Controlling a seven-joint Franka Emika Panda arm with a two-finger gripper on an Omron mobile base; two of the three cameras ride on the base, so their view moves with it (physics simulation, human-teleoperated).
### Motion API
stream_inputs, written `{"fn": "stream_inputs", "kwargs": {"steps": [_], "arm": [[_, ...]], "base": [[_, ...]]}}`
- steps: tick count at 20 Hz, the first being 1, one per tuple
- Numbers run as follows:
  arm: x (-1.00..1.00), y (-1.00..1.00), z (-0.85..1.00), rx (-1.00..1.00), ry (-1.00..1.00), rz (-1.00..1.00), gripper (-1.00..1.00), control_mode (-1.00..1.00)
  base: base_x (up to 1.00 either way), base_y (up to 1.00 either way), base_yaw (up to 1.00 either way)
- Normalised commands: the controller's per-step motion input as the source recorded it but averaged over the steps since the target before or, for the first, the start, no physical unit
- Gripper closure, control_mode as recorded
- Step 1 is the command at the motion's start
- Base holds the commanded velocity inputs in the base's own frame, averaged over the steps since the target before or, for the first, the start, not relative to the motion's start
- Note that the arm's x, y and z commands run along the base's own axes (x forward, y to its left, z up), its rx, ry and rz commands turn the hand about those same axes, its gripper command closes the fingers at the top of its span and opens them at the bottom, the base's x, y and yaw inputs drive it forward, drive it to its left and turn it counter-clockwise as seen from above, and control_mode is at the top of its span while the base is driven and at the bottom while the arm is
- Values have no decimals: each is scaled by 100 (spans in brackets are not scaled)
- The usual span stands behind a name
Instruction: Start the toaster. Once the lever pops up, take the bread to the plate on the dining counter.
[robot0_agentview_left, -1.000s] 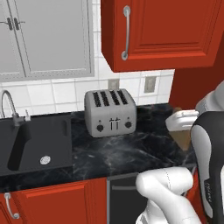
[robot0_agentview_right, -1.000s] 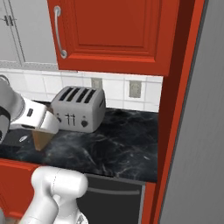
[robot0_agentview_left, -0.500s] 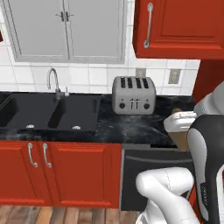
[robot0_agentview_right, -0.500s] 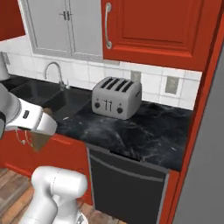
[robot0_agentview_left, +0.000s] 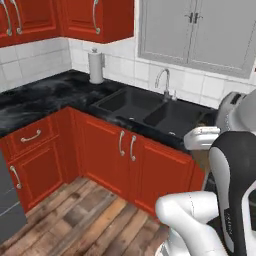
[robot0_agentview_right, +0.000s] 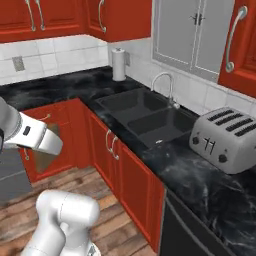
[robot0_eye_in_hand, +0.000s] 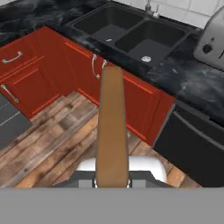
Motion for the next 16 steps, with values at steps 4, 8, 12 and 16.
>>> {"fn": "stream_inputs", "kwargs": {"steps": [4, 8, 12, 16], "arm": [[0, 0, 0, 0, 0, 0, 100, 100], [0, 0, 0, 0, 0, 0, 100, 100], [0, 0, 0, 0, 0, 0, 100, 100], [0, 0, 0, 0, 0, 0, 100, 100]], "base": [[-4, 18, 100], [-4, 5, 100], [-5, 0, 100], [-4, 0, 100]]}}
